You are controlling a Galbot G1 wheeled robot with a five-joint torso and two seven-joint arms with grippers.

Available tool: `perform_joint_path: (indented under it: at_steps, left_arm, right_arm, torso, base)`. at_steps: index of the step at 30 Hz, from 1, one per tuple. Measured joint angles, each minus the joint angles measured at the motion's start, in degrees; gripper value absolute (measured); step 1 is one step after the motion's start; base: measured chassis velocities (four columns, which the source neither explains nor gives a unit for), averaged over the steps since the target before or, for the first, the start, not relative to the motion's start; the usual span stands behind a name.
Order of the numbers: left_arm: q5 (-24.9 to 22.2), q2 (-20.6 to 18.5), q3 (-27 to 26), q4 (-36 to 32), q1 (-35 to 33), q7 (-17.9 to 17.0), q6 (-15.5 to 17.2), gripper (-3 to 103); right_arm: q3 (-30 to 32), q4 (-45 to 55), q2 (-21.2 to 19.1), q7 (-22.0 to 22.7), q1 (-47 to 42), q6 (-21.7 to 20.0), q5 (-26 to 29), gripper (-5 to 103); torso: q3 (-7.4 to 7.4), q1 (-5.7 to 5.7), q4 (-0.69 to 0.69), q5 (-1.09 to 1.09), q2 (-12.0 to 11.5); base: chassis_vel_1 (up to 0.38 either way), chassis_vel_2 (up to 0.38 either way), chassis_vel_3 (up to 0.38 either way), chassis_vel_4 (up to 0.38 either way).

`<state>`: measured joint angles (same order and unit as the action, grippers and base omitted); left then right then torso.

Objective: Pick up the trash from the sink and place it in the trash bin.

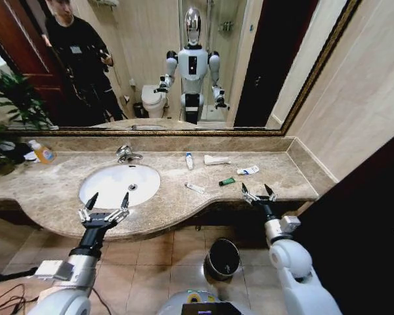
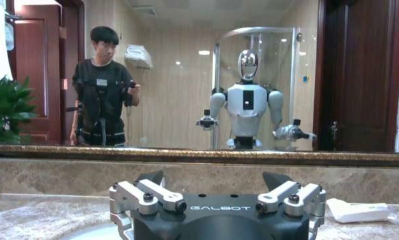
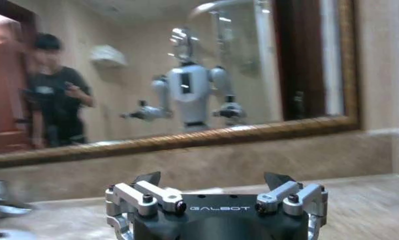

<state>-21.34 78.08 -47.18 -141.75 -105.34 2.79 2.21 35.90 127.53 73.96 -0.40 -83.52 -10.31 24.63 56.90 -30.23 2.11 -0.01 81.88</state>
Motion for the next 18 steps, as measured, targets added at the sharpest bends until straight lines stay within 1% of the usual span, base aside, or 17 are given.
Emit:
perform_joint_path:
  at_steps: [1, 2, 4, 6, 9, 11, 18]
  left_arm:
    - [0.0, 0.0, 0.0, 0.0, 0.0, 0.0, 0.0, 100]
    - [0.0, 0.0, 0.0, 0.0, 0.0, 0.0, 0.0, 100]
    - [0.0, 0.0, 0.0, 0.0, 0.0, 0.0, 0.0, 100]
    - [0.0, 0.0, 0.0, 0.0, 0.0, 0.0, 0.0, 100]
    - [0.0, 0.0, 0.0, 0.0, 0.0, 0.0, 0.0, 100]
    - [0.0, 0.0, 0.0, 0.0, 0.0, 0.0, 0.0, 100]
    - [0.0, 0.0, 0.0, 0.0, 0.0, 0.0, 0.0, 100]
  right_arm:
    - [0.0, 0.6, -1.3, -1.5, -0.3, 0.3, 0.7, 100]
    - [0.0, 0.6, -1.3, -1.5, -0.3, 0.3, 0.7, 100]
    - [-0.2, 0.8, -2.5, -3.0, -1.5, 2.5, 0.5, 100]
    - [-0.5, 1.2, -2.7, -3.0, -2.4, 3.2, 0.0, 100]
    - [-0.8, 2.2, -2.8, -2.8, -4.1, 3.0, -1.4, 100]
    - [-0.6, 2.2, -2.8, -1.7, -4.6, 2.7, -2.9, 100]
    - [0.6, 1.8, -3.3, -0.1, -4.3, 1.8, -3.3, 100]
  torso:
    - [0.00, 0.00, 0.00, 0.01, 0.0]
    - [0.00, 0.00, 0.00, 0.01, 0.0]
    - [0.00, 0.00, 0.00, 0.01, 0.0]
    - [0.00, 0.00, 0.00, 0.02, 0.0]
    - [0.00, 0.00, 0.00, 0.01, 0.0]
    - [0.00, 0.00, 0.00, 0.01, 0.0]
    - [0.00, 0.00, 0.00, 0.01, 0.0]
  base:
    - [0.000, 0.000, 0.000, 0.000]
    - [0.000, 0.000, 0.000, 0.000]
    - [0.000, 0.000, 0.000, 0.000]
    - [0.000, 0.000, 0.000, 0.000]
    - [0.000, 0.000, 0.000, 0.000]
    - [0.000, 0.000, 0.000, 0.000]
    - [0.000, 0.000, 0.000, 0.000]
